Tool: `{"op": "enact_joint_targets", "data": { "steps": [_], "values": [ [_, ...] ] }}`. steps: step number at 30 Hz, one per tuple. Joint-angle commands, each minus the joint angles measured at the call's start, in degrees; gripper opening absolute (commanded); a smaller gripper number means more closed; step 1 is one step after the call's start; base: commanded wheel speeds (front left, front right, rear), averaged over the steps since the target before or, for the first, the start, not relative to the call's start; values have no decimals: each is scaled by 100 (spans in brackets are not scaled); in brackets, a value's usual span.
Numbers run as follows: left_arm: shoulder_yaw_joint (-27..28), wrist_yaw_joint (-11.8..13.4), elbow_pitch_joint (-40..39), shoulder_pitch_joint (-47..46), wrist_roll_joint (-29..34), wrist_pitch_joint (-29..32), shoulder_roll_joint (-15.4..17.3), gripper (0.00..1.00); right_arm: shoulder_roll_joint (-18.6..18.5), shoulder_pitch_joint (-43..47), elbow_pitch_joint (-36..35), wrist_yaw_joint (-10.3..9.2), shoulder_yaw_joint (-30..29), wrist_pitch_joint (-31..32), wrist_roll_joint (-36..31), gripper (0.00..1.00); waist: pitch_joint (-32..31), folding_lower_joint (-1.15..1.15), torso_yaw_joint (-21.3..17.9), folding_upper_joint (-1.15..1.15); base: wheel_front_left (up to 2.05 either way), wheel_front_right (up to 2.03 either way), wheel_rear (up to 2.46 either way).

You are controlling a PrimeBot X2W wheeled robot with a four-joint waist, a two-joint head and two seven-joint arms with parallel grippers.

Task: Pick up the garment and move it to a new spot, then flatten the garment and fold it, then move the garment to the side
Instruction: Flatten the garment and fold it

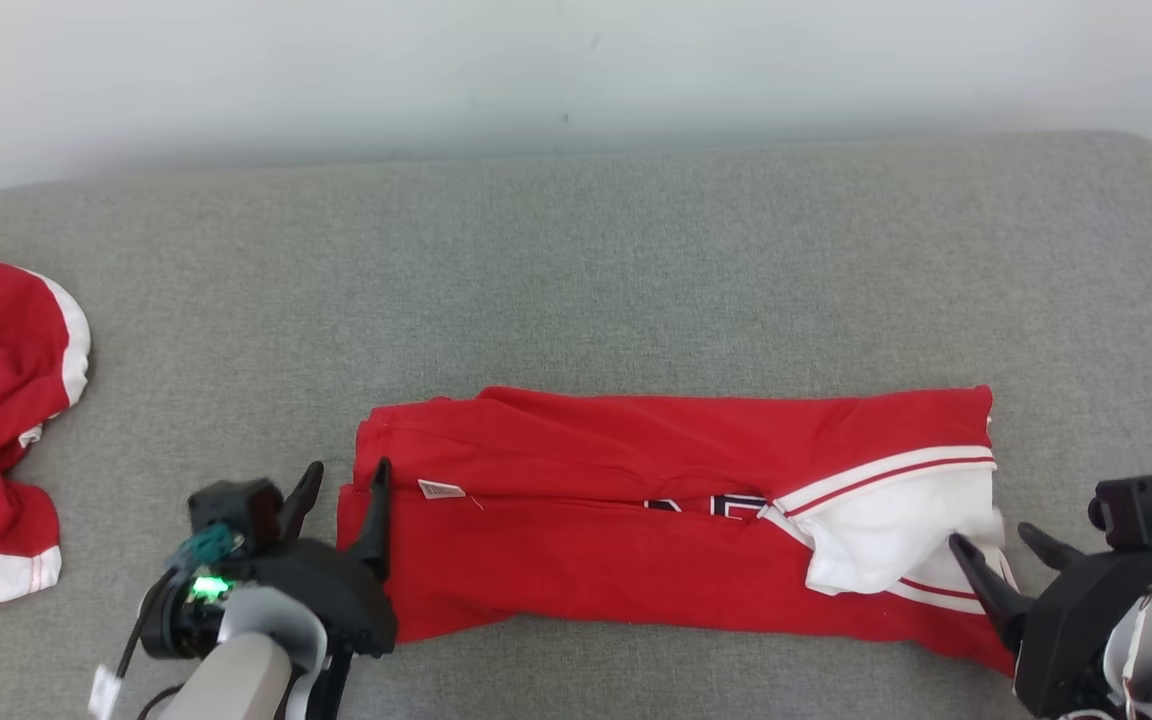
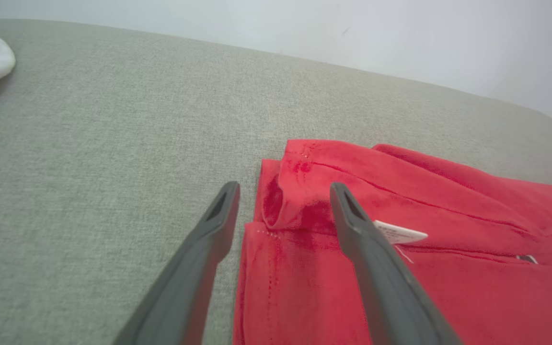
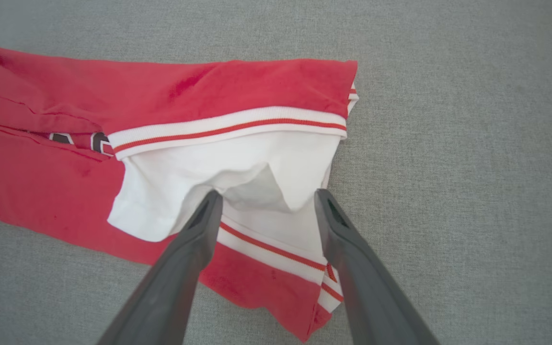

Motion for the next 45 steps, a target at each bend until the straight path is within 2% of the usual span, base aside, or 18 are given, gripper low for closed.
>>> {"op": "enact_joint_targets", "data": {
  "steps": [1, 6, 9, 10, 14, 18, 23, 29, 45],
  "values": [
    [66, -86, -88, 191, -22, -216, 48, 100, 72, 123, -7, -14, -31, -93, -55, 100, -103, 0, 36, 0, 0, 0, 0],
    [422, -226, -656, 638, 152, -499, 129, 100, 250, 310, -30, -14, -252, -378, -121, 100, -336, 0, 131, 0, 0, 0, 0],
    [916, -309, -1503, 1064, 626, -506, 139, 100, 381, 418, 49, -14, -428, -512, -171, 100, -475, 0, 202, 0, 0, 0, 0],
    [916, -309, -1503, 1064, 626, -506, 139, 100, 381, 418, 49, -14, -428, -512, -171, 100, -475, 0, 202, 0, 0, 0, 0],
    [1549, -485, -2352, 1740, 1208, -499, -51, 100, 506, 474, 225, -15, -610, -585, -189, 100, -684, 0, 257, 0, 0, 0, 0],
    [2053, -699, -2719, 2309, 1619, -500, -279, 100, 607, 401, 466, -14, -819, -614, -217, 100, -832, 0, 284, 0, 0, 0, 0],
    [2574, -873, -2921, 2738, 1968, -501, -523, 100, 804, 183, 852, -14, -1183, -539, -119, 100, -885, 0, 305, 0, 0, 0, 0],
    [3034, -1047, -2927, 3053, 2224, -501, -745, 100, 914, -263, 1540, -14, -1511, -427, -316, 100, -854, 0, 378, 0, 0, 0, 0],
    [3144, -1230, -2808, 2811, 2592, -502, -887, 100, 1089, -1190, 3049, -14, -1777, -167, -810, 100, -438, 0, 687, 0, 0, 0, 0]
  ]
}}
